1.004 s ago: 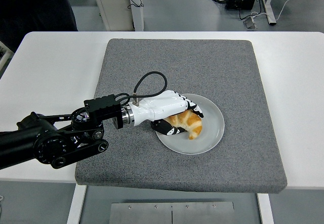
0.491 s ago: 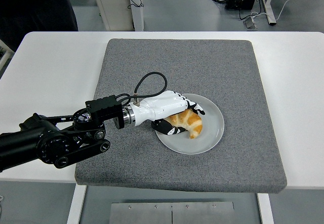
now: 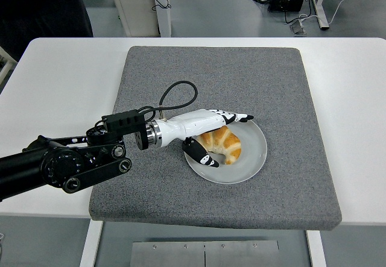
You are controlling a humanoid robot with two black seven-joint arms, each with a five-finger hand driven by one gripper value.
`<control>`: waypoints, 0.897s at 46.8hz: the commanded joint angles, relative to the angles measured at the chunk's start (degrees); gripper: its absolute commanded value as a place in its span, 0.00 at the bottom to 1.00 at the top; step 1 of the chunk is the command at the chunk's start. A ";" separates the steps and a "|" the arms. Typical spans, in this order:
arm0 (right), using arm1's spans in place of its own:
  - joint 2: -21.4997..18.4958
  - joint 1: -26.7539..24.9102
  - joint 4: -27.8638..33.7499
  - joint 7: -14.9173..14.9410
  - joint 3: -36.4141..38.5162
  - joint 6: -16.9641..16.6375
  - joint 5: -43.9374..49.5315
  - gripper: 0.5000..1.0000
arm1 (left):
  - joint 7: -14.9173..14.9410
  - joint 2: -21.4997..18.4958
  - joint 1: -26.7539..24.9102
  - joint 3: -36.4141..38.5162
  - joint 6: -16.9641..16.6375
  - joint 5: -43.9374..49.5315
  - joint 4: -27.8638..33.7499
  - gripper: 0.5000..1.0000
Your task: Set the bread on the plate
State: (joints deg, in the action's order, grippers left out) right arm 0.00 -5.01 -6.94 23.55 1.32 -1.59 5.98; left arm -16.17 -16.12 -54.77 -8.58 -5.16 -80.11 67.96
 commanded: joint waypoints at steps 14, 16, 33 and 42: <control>0.00 0.00 0.00 0.00 0.00 0.00 0.00 1.00 | 0.00 -0.22 0.63 -6.71 3.32 18.49 -0.02 0.91; 0.00 0.00 0.00 0.00 0.00 -0.08 0.00 1.00 | 0.00 -0.31 0.72 -6.97 3.23 19.64 -0.02 0.92; 0.00 0.00 0.00 0.00 0.00 0.00 0.00 1.00 | -0.88 0.21 1.16 -13.30 -4.06 31.85 -1.16 0.93; 0.00 0.00 0.00 0.00 0.00 0.00 0.00 1.00 | -2.99 1.97 2.56 -16.20 -7.75 44.33 -4.58 0.93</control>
State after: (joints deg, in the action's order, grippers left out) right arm 0.00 -5.02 -6.94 23.55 1.32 -1.58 5.98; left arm -18.05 -14.60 -52.34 -24.42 -11.25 -39.12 64.78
